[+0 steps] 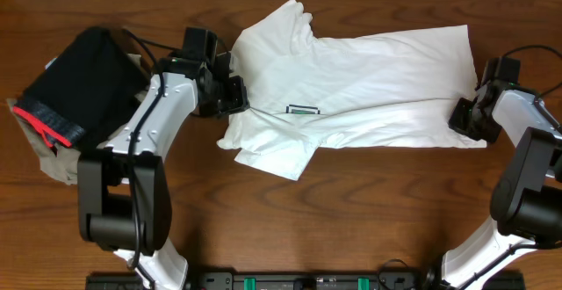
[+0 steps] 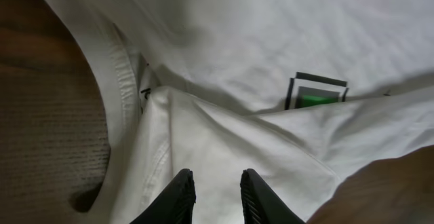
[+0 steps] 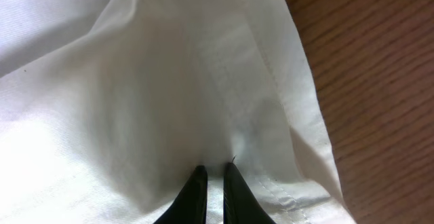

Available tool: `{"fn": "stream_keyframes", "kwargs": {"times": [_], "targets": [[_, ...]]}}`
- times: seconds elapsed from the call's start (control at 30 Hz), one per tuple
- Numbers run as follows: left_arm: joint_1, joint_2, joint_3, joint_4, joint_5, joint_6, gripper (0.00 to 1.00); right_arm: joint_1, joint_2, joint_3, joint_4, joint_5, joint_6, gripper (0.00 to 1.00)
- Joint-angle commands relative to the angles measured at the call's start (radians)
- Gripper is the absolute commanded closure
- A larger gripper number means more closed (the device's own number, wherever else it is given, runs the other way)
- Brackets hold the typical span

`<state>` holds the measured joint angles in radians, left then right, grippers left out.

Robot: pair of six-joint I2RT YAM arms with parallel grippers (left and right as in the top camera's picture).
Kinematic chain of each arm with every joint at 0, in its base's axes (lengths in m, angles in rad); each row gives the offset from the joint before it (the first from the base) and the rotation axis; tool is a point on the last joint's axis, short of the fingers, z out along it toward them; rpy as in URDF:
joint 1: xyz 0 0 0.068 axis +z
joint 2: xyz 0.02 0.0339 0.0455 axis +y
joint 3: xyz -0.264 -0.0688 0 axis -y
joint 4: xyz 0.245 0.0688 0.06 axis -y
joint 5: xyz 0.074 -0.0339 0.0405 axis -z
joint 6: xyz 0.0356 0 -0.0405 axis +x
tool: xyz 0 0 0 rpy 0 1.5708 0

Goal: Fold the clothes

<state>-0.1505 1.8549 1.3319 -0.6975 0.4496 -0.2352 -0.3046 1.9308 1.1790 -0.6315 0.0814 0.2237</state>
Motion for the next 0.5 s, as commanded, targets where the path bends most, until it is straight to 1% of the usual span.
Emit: {"fn": "stream_keyframes", "kwargs": {"times": [0.0, 0.2, 0.47], "targets": [[0.010, 0.048, 0.000, 0.001, 0.002, 0.001, 0.73, 0.005, 0.066, -0.026, -0.013, -0.011, 0.000, 0.91], [0.018, 0.093, 0.000, 0.001, 0.002, -0.005, 0.73, 0.005, 0.066, -0.026, -0.012, -0.010, 0.000, 0.91], [0.017, 0.098, 0.000, 0.004, 0.002, -0.004, 0.72, 0.005, 0.066, -0.026, -0.011, -0.010, 0.000, 0.92]]}}
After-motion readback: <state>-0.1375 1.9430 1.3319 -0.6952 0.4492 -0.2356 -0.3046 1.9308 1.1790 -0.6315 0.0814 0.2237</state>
